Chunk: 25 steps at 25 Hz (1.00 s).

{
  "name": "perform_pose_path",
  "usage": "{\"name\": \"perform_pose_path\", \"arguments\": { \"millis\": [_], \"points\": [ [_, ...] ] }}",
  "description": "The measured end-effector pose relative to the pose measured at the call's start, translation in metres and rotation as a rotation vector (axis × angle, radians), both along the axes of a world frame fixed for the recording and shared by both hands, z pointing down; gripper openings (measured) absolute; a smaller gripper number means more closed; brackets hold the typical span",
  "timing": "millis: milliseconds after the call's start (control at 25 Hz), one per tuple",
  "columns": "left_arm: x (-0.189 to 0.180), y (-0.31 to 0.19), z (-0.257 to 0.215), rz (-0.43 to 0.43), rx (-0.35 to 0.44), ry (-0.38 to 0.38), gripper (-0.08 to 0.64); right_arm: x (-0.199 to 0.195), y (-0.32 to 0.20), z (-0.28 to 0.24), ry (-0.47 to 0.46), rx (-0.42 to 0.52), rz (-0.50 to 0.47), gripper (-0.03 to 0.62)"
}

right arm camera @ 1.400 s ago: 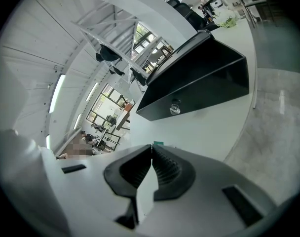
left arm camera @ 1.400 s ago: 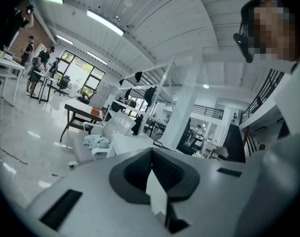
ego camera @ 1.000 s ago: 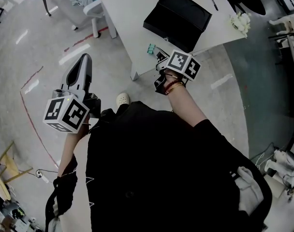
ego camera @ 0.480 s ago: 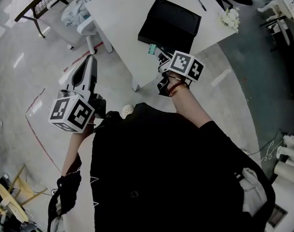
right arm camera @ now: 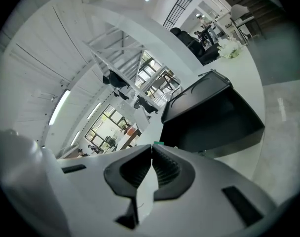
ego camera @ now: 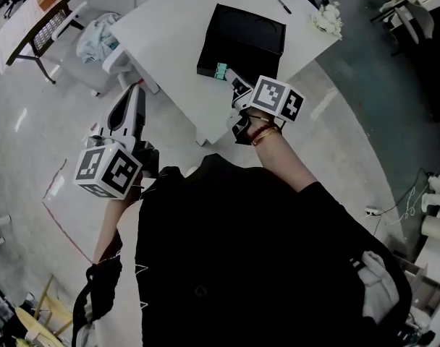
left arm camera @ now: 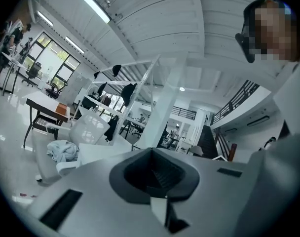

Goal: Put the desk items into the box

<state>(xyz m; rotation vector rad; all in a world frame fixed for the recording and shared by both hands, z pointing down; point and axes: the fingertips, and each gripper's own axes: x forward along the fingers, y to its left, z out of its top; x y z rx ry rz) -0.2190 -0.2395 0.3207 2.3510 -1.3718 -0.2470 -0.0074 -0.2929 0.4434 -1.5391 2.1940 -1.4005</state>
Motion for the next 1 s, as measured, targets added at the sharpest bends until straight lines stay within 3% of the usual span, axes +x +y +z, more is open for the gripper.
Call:
{"name": "perform_pose_path", "arguments": {
  "millis": [480, 1000],
  "points": [
    [0.002, -0.033, 0.007, 0.091, -0.013, 0.014, 0.009, 0.009, -0.011, 0.001, -0.025, 0.004, 0.098, 0.012],
    [-0.003, -0.033, 0.029, 0.051, -0.059, 0.052, 0.009, 0.029, -0.014, 0.001, 0.009, -0.004, 0.1, 0.012]
  ]
}}
